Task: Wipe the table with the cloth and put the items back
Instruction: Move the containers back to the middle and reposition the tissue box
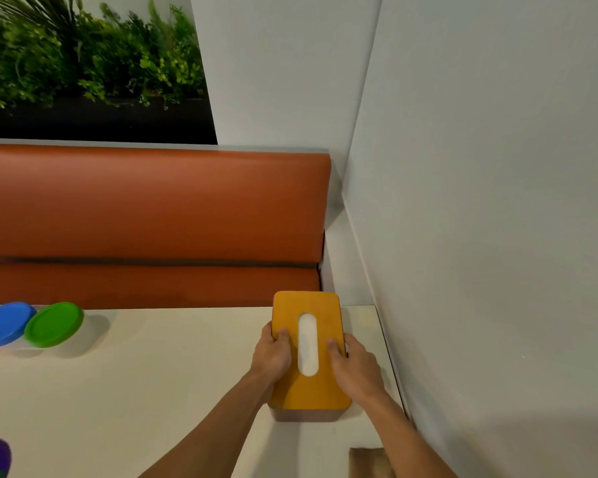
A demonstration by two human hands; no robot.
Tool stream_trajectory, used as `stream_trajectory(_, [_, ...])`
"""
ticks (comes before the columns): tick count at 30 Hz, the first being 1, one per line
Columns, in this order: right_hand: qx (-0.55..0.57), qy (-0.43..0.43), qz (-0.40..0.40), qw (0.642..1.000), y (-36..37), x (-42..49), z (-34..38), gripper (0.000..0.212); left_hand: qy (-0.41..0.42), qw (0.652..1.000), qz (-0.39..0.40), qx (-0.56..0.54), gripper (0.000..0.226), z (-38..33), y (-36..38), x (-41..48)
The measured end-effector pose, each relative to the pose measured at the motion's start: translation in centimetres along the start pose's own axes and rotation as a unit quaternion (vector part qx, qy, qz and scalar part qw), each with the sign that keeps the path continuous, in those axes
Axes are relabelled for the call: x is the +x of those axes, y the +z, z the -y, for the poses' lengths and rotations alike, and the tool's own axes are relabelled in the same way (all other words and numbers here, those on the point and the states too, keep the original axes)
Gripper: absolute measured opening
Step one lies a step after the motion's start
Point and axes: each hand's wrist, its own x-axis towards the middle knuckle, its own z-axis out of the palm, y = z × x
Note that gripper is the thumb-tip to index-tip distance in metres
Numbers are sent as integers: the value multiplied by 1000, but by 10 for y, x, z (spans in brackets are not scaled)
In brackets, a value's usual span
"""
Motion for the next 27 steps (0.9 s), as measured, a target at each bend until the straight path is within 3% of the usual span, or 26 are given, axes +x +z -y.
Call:
stream_trajectory(14, [-11, -3, -2, 1000, 3, 6, -5, 35, 2, 1000, 14, -12, 52, 5, -3, 1])
stream_trajectory(20, [-20, 8, 12, 1000, 3, 13, -2, 21, 5, 1000, 16, -3, 55, 2, -5, 1])
stream_trajectory(25, [-15, 27, 47, 998, -2, 13, -3, 41, -40, 998, 57, 10, 58, 2, -16, -1])
stream_trajectory(27, [-22, 37, 27, 999, -6, 6, 4, 45, -30, 998, 52, 35, 57, 1, -24, -3])
